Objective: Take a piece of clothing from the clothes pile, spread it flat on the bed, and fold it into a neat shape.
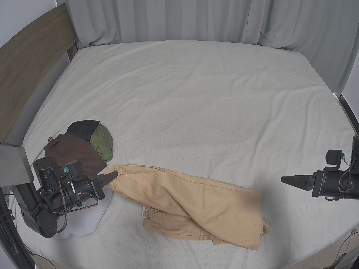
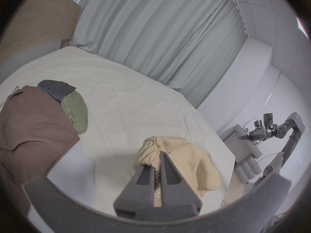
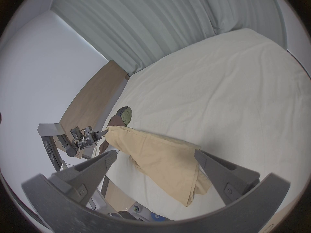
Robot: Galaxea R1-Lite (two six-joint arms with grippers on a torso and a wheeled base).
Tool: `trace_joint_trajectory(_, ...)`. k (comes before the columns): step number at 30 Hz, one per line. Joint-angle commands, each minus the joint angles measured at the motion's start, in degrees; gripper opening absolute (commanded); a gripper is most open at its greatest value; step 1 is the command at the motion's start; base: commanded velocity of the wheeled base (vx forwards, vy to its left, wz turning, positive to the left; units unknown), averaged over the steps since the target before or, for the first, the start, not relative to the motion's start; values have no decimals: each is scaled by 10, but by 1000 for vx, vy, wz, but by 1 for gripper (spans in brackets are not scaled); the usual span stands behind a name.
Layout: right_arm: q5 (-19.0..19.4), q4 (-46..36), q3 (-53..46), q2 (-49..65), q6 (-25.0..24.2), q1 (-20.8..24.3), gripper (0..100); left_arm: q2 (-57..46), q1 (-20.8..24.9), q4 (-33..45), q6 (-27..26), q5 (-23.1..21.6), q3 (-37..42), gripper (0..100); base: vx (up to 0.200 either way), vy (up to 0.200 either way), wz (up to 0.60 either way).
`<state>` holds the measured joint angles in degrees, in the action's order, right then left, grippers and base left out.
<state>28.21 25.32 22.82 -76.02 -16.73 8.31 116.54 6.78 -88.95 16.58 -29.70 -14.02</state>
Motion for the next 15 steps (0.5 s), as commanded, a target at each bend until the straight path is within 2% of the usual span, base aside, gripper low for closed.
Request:
trace_joint_trajectory(1,0,11,0,-31,-14,7,100,-3,-1,-2,0,0,0,0,0,0,0)
trace_joint_trajectory(8,0,52,-7,-84,-37,14,100,2,-4,-2,0,0,2,0,0,0,0)
trace_joint_trajectory(15,0,56,-5,-107,-66,25,100,6,-4,-2,0,0,1,0,0,0,0)
